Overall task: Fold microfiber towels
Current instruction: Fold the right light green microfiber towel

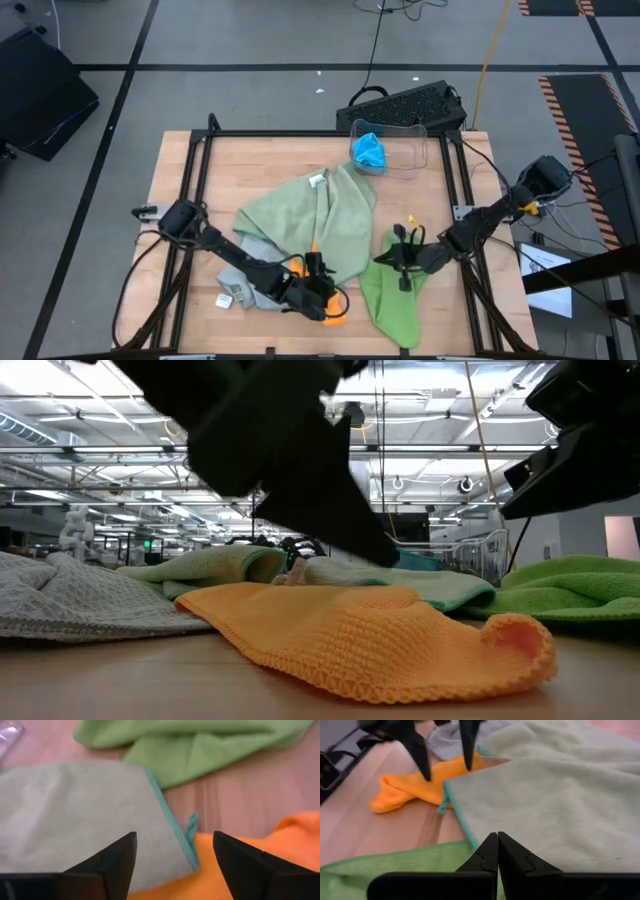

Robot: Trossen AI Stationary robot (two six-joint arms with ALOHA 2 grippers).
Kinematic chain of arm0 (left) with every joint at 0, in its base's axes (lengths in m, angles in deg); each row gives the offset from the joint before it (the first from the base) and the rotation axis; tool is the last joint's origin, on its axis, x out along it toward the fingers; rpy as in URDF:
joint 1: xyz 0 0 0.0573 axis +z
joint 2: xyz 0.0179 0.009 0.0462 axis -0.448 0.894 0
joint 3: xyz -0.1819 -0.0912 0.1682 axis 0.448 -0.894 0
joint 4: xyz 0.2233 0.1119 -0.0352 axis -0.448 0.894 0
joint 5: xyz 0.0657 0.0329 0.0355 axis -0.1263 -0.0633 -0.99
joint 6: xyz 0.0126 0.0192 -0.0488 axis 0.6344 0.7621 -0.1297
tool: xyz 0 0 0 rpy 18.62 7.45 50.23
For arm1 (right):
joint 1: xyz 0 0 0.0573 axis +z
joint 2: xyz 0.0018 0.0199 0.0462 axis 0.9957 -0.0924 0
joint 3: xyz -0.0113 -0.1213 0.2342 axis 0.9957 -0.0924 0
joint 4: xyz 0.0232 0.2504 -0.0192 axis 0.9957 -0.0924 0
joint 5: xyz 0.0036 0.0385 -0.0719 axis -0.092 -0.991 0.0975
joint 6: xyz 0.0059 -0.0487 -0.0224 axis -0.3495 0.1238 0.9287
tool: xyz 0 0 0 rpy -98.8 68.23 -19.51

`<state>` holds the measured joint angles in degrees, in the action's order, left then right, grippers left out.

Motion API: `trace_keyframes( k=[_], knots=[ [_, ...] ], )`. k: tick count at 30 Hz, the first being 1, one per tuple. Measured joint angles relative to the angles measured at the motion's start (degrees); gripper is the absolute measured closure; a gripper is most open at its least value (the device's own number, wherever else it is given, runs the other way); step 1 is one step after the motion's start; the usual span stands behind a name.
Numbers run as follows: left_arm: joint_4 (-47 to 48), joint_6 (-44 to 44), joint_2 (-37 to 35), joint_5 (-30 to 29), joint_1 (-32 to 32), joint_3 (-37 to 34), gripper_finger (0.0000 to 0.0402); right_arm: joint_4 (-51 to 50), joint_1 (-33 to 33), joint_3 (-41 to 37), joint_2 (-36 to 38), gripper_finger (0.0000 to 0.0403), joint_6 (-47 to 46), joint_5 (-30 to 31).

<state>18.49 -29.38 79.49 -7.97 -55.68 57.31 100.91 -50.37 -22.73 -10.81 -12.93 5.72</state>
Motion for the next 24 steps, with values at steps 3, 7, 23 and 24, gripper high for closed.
trace_keyframes(
  k=[3,7,23,24],
  knots=[
    [0.3,0.8,1.0,1.2,0.6,0.0,0.0151,0.7,0.9,0.0,0.0,0.0403,-0.5,0.0],
    [0.4,2.0,1.6,3.6,2.3,0.0,0.0179,0.6,1.1,0.0,0.0,0.0403,-1.6,0.1],
    [6.9,4.3,-3.3,4.5,3.8,0.3,0.0376,1.8,1.0,0.0,0.0,0.0403,-0.9,4.9],
    [7.4,4.6,-4.4,4.3,3.8,0.3,0.0377,2.5,1.0,0.0,0.0,0.0403,-0.7,5.1]
  ],
)
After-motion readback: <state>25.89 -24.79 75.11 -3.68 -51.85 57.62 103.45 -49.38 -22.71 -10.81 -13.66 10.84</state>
